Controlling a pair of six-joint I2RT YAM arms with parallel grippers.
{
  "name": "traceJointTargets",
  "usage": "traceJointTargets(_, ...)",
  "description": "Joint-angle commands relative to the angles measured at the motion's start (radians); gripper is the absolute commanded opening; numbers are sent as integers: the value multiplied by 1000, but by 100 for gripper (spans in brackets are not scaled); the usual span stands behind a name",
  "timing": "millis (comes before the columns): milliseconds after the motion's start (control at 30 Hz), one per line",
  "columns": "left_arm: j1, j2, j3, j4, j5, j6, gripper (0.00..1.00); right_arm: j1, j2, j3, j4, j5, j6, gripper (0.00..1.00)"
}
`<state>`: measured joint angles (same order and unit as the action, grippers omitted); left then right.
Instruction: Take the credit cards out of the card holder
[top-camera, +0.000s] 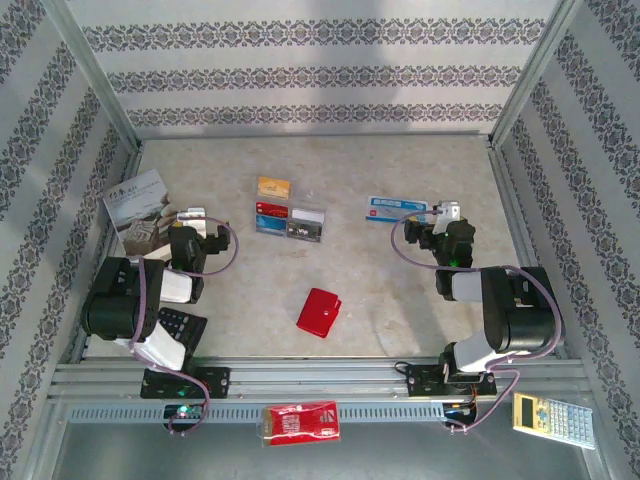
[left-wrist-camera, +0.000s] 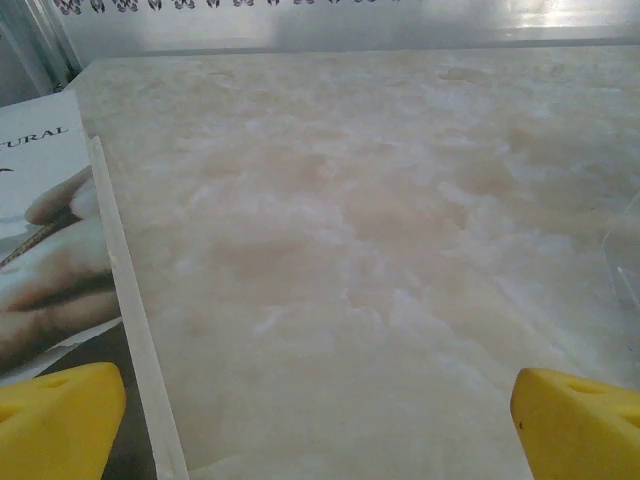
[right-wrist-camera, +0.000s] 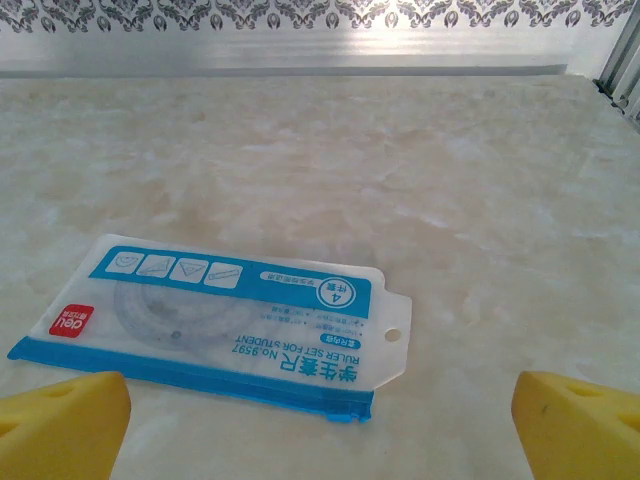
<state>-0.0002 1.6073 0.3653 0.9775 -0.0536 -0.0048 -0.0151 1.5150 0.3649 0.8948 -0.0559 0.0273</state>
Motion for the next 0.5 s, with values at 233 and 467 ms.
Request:
traceJointTargets(233, -1, -14, 15, -11, 12, -5, 100, 9, 8, 17, 33, 10, 5, 98)
traceJointTargets(467, -1, -14, 15, -11, 12, -5, 100, 0, 10, 19, 33, -7, 12, 98)
